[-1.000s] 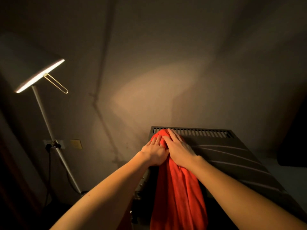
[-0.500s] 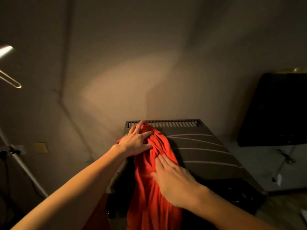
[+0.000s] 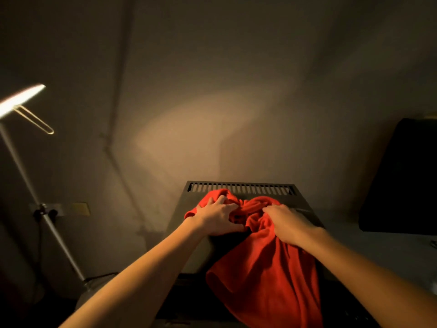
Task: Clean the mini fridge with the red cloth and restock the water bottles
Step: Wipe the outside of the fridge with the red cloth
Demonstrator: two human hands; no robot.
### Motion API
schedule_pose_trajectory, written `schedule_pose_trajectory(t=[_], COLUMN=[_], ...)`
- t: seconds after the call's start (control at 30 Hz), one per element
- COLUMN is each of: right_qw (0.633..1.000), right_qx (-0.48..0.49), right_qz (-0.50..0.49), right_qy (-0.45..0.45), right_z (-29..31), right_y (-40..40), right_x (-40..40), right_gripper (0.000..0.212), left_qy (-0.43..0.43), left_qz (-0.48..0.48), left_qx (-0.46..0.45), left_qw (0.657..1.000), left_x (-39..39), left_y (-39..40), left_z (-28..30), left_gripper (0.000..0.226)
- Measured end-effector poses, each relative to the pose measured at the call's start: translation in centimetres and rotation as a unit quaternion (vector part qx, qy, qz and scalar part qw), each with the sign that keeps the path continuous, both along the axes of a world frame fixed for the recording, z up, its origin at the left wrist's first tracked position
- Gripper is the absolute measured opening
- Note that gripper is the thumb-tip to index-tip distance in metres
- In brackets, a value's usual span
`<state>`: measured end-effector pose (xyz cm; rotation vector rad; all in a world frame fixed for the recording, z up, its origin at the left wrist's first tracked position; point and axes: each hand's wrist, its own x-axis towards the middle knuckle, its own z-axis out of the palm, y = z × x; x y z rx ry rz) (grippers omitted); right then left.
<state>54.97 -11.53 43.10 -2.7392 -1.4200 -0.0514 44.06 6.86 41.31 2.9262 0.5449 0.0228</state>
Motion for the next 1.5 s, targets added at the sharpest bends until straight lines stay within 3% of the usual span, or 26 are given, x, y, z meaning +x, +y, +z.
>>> schedule_pose_trajectory(t=[0.07,0.2,0.33,0.63,0.8,1.07,1.27,1.5], right_qw=[1.000,0.999,0.995,0.995,0.996,0.998,1.000,0.999], right_qx=[0.015,-0.041,-0.051,-0.013,0.019,-0.028,0.009,0.022], right_qz=[-0.001,-0.013,-0.073,-0.063,-0.052,-0.030,-0.016,0.041], right_qy=[0.025,0.033,0.038,0.070,0.066,0.046,0.021,0.005], right_z=[-0.4,-1.6,-2.9,-4.2,-3.0,-2.0,-2.1,-2.7], right_y=[-0.8,-3.6,-4.3,-1.5,-3.3,-9.3,-12.3,-6.2], right_x=[-0.5,-0.9,2.1,11.0,8.0,1.6,-3.7,-6.1], right_gripper=[0.049,0.068,0.064,0.063,0.057,0.066,0.101,0.093], left_qy=[0.024,0.027,0.014,0.007,0.005,0.028,0.017,-0.020], left_qz=[0.001,-0.036,-0.055,-0.011,-0.022,-0.125,-0.207,-0.145], left_qx=[-0.002,0.005,0.007,0.005,-0.008,-0.008,0.010,0.046], left_qw=[1.000,0.999,0.998,1.000,1.000,0.992,0.978,0.988], left_x=[1.0,3.4,6.1,11.1,9.5,5.3,1.4,-4.2], left_y=[-0.7,-3.6,-5.3,-6.5,-6.4,-8.5,-10.1,-7.4], left_z=[0.4,0.5,-0.3,-0.7,-0.4,0.1,0.2,0.1], left_gripper=[0.080,0.077,0.064,0.055,0.053,0.058,0.056,0.037])
